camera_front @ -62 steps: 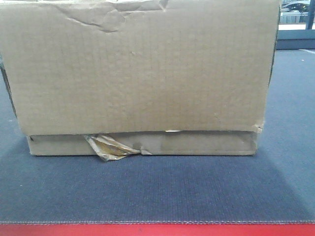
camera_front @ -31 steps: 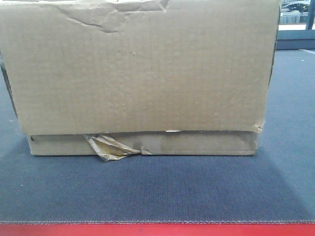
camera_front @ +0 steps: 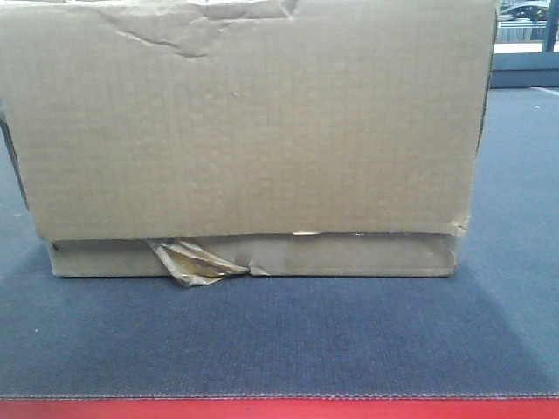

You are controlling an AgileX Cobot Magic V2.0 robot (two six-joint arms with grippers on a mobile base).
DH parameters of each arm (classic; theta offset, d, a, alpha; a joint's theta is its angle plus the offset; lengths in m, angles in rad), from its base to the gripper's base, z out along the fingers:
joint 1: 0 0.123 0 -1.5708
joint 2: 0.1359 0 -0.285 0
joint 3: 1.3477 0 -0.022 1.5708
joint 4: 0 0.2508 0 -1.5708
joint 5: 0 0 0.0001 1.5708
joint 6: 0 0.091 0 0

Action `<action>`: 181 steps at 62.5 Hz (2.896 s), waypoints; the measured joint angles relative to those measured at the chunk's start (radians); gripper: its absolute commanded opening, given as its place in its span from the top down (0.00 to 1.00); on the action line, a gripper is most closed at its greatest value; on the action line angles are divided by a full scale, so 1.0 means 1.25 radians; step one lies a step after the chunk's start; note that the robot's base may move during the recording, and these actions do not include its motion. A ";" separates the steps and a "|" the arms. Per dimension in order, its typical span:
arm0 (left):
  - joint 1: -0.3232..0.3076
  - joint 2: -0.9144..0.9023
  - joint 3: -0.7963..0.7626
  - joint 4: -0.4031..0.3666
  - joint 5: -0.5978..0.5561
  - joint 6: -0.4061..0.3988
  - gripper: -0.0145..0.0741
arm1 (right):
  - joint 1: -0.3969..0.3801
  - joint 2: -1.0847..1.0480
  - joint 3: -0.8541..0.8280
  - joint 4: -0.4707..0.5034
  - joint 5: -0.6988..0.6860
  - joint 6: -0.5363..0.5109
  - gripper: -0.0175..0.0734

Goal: Grab carton from right shelf to conveyor

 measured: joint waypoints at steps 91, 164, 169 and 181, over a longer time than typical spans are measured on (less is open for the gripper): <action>0.000 -0.001 0.000 0.000 -0.005 0.000 0.82 | -0.240 -0.078 0.295 0.132 -0.207 -0.122 0.88; 0.000 -0.001 0.000 0.000 -0.005 0.000 0.82 | -0.240 -0.080 0.295 0.132 -0.214 -0.122 0.88; 0.000 -0.001 0.000 0.000 -0.005 0.000 0.82 | -0.240 -0.080 0.295 0.132 -0.214 -0.122 0.88; 0.000 -0.001 0.000 0.000 -0.005 0.000 0.82 | -0.240 -0.080 0.295 0.132 -0.215 -0.122 0.88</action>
